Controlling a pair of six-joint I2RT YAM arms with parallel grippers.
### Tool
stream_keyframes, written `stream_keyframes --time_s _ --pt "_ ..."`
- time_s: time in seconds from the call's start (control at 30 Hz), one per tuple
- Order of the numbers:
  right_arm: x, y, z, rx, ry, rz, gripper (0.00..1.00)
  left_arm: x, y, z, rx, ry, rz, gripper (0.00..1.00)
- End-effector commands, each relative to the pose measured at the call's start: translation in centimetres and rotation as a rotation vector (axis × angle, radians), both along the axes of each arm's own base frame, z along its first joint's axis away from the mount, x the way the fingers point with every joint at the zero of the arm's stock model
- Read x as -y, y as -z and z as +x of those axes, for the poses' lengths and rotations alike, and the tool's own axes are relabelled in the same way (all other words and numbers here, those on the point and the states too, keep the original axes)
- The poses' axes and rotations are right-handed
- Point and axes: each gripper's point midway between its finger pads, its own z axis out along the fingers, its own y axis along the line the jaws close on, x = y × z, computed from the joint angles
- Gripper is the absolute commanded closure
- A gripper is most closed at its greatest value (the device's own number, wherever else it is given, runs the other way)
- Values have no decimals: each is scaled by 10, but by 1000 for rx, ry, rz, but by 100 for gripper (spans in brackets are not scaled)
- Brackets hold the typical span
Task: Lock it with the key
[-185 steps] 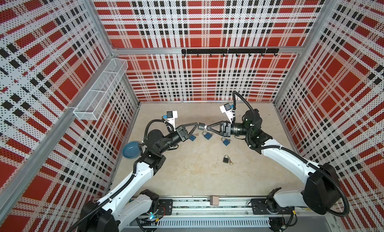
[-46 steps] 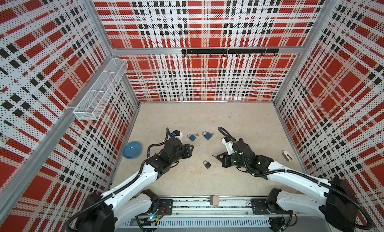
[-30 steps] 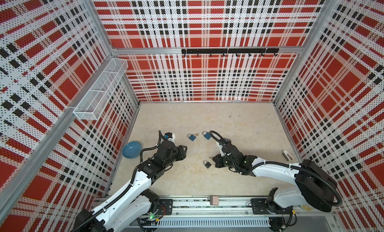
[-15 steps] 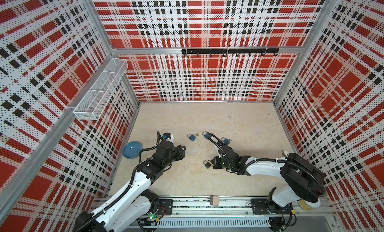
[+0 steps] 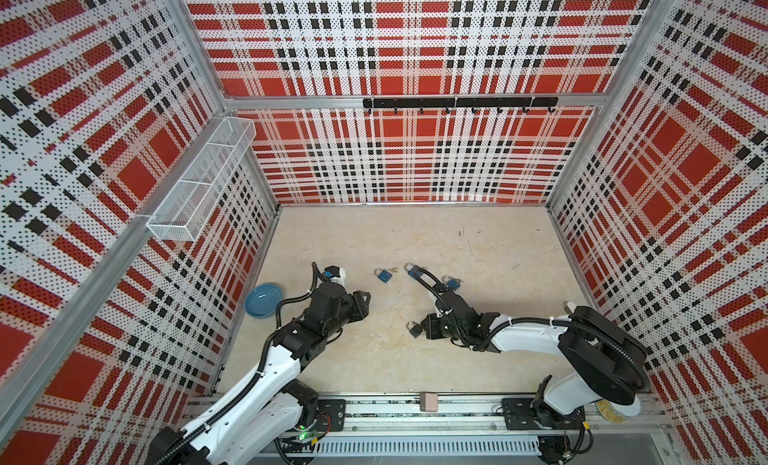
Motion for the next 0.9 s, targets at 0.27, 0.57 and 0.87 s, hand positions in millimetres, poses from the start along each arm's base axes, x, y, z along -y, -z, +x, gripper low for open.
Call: stream_keyframes --time_s 0.27,0.57,0.87 --pt "6 -42 8 114 21 -9 82 -9 -7 0 27 -24 21 46" --pt "35 -142 53 392 55 -101 73 -26 -42 25 153 -106 196 46" --pt "115 -193 109 579 224 -162 0 -28 -68 60 218 -119 399 40"
